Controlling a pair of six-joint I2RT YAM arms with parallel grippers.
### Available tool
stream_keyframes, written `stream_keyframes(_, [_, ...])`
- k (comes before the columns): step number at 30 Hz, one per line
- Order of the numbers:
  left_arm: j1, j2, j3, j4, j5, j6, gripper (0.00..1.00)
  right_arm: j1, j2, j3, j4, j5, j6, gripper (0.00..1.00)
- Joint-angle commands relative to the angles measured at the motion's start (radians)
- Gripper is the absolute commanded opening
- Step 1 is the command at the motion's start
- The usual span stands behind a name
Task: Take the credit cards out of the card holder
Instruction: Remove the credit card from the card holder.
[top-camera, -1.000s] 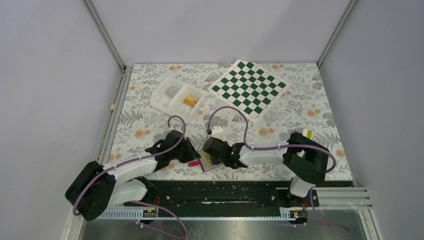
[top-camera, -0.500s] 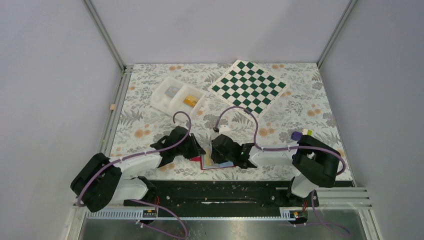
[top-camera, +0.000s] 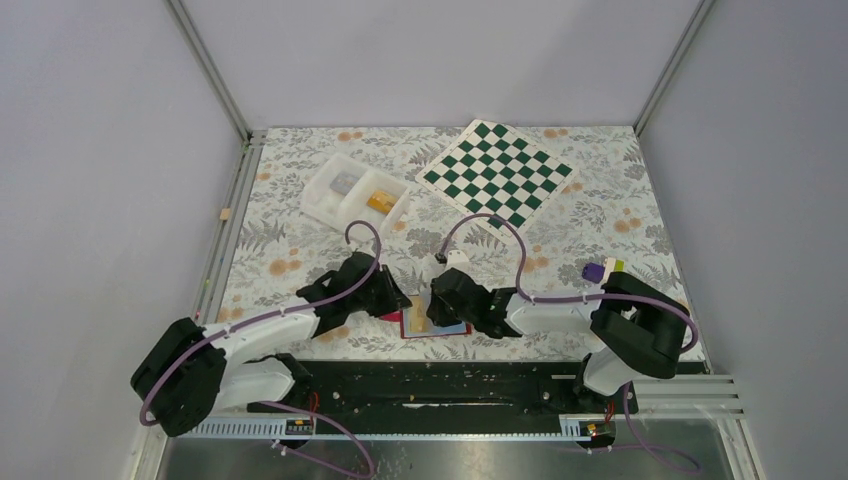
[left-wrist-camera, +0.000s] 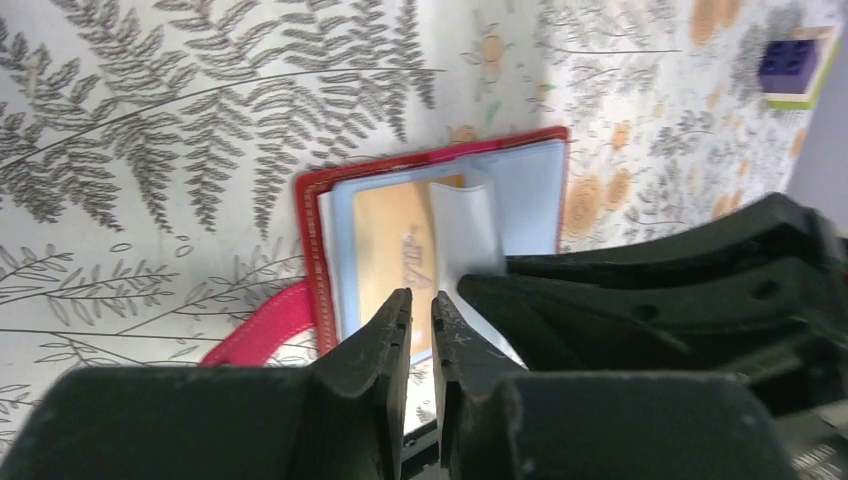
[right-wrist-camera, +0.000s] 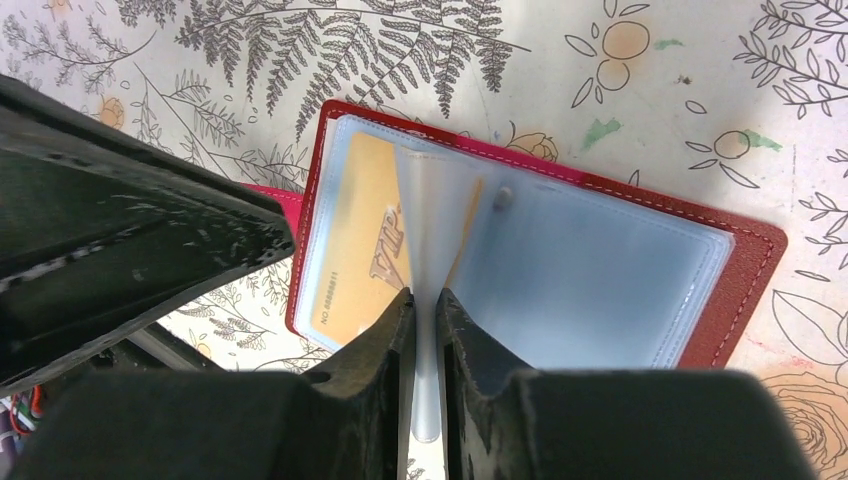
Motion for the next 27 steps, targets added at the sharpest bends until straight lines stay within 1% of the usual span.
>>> stream_keyframes(1, [-0.013,-0.063,0.046,0.031,0.000,-0.021,0.14,-0.011,-0.043,-0.017,0.058,-0.009,0.017,0.19])
stream_keyframes(3, [-0.018,-0.058,0.024,0.110,0.053,-0.050,0.14,-0.012,-0.042,-0.022,0.068,-0.013,0.021,0.19])
stream_keyframes(5, [-0.030,-0.046,-0.002,0.164,0.050,-0.062,0.14,-0.015,-0.042,-0.028,0.079,-0.018,0.023,0.18])
stream_keyframes(8, [-0.038,0.008,0.005,0.149,0.010,-0.047,0.13,-0.018,-0.043,-0.033,0.087,-0.025,0.028,0.18])
stream_keyframes(12, [-0.038,0.070,0.013,0.142,0.002,-0.045,0.12,-0.019,-0.052,-0.044,0.099,-0.029,0.034,0.18])
stream_keyframes(19, [-0.040,0.072,0.025,0.112,-0.033,-0.026,0.12,-0.024,-0.063,-0.061,0.117,-0.034,0.046,0.18])
stream_keyframes(27, [-0.054,0.160,0.014,0.180,-0.012,-0.041,0.11,-0.027,-0.072,-0.077,0.144,-0.049,0.056,0.18])
